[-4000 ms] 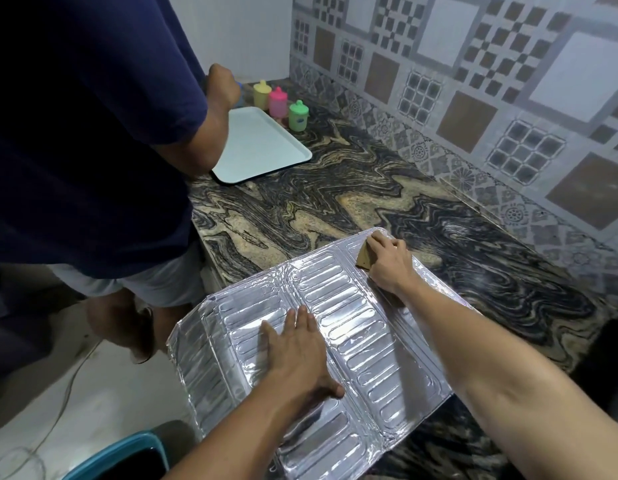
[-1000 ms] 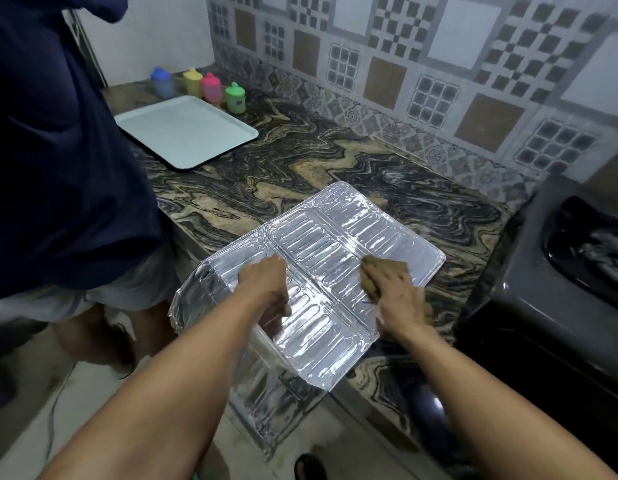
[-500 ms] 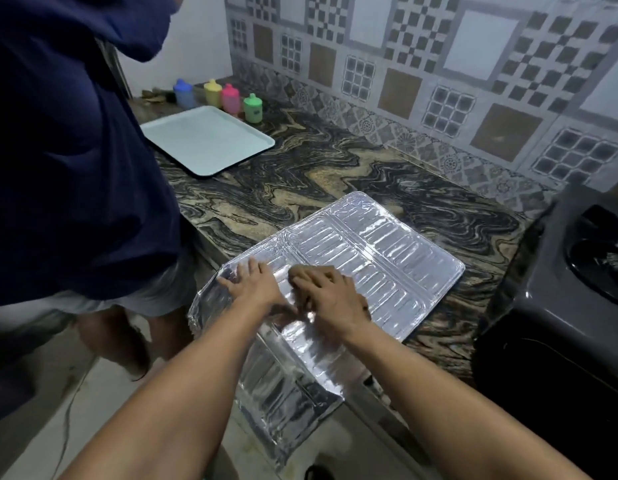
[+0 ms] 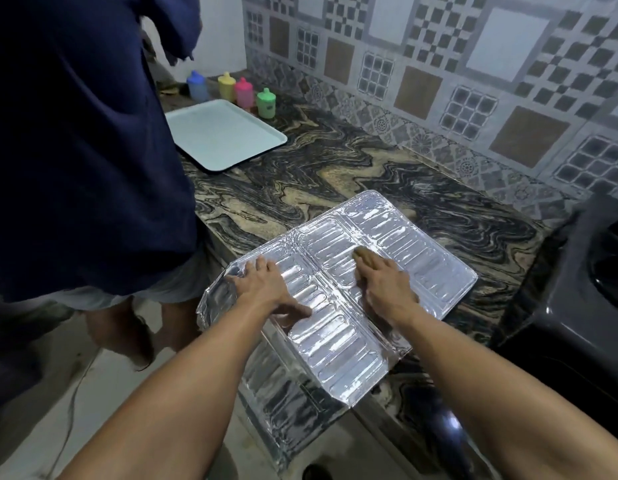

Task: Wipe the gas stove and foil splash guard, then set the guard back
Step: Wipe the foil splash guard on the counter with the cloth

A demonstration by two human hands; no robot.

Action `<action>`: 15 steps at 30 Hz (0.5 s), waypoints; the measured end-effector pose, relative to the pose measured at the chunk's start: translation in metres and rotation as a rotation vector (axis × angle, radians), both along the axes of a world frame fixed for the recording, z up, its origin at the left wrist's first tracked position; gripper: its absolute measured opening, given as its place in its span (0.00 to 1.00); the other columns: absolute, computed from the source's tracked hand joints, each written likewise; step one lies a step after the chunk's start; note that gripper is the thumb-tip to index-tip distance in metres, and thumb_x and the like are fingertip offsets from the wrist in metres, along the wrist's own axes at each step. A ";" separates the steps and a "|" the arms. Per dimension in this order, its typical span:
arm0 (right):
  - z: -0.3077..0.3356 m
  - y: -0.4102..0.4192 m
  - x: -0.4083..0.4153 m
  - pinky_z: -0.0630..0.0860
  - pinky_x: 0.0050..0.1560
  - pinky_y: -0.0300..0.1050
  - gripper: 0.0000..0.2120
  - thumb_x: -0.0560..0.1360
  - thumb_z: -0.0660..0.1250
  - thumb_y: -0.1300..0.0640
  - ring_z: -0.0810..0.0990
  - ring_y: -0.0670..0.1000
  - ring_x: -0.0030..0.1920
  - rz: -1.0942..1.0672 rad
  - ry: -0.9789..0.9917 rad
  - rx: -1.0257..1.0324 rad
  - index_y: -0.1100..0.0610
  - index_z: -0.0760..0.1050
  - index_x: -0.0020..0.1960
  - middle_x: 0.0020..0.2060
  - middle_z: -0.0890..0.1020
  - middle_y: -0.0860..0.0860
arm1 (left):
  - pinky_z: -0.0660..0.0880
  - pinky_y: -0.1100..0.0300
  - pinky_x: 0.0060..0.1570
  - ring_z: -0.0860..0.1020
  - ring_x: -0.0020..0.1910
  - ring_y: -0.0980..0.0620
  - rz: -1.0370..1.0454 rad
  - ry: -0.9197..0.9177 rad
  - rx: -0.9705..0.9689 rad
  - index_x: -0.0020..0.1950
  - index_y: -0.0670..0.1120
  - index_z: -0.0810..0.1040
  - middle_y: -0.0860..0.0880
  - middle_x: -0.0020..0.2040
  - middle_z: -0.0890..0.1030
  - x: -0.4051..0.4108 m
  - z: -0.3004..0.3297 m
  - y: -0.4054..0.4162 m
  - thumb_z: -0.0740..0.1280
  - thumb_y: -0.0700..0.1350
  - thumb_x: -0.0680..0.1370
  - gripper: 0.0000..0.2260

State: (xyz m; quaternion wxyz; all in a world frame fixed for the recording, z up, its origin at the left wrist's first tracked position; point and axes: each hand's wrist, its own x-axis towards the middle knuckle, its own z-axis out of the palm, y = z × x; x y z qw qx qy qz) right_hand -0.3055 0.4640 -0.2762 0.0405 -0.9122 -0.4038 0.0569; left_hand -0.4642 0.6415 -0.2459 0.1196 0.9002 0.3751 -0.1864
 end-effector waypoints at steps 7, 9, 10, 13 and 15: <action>0.034 -0.062 -0.005 0.69 0.60 0.55 0.23 0.77 0.59 0.67 0.70 0.61 0.59 -0.422 0.052 0.130 0.56 0.66 0.71 0.65 0.73 0.56 | 0.70 0.52 0.53 0.71 0.57 0.47 0.029 -0.076 0.100 0.59 0.46 0.75 0.46 0.58 0.76 0.008 0.014 0.010 0.75 0.67 0.62 0.35; 0.049 -0.056 -0.024 0.68 0.62 0.55 0.25 0.78 0.58 0.65 0.70 0.60 0.61 -0.323 0.029 0.231 0.53 0.65 0.74 0.70 0.70 0.52 | 0.68 0.52 0.53 0.69 0.54 0.48 0.024 -0.096 0.081 0.56 0.45 0.75 0.47 0.56 0.75 0.013 0.016 0.007 0.75 0.66 0.61 0.33; 0.054 -0.046 -0.033 0.68 0.62 0.55 0.24 0.79 0.59 0.63 0.70 0.58 0.62 -0.226 0.030 0.258 0.51 0.65 0.74 0.72 0.68 0.49 | 0.68 0.51 0.57 0.70 0.56 0.47 0.027 -0.104 0.065 0.54 0.46 0.75 0.47 0.56 0.74 0.013 0.016 0.006 0.76 0.65 0.61 0.32; 0.054 -0.004 -0.056 0.68 0.62 0.53 0.24 0.78 0.62 0.53 0.69 0.56 0.64 0.073 0.030 0.216 0.46 0.65 0.74 0.74 0.65 0.45 | 0.64 0.38 0.66 0.71 0.62 0.44 0.033 -0.117 0.038 0.55 0.47 0.74 0.46 0.62 0.73 0.011 0.015 0.007 0.76 0.63 0.62 0.30; 0.048 0.023 -0.067 0.66 0.61 0.52 0.26 0.77 0.63 0.54 0.67 0.57 0.66 0.180 0.055 0.130 0.45 0.64 0.74 0.76 0.62 0.46 | 0.60 0.33 0.67 0.68 0.68 0.42 0.041 -0.111 0.028 0.65 0.49 0.71 0.44 0.68 0.70 0.009 0.013 0.006 0.76 0.64 0.63 0.36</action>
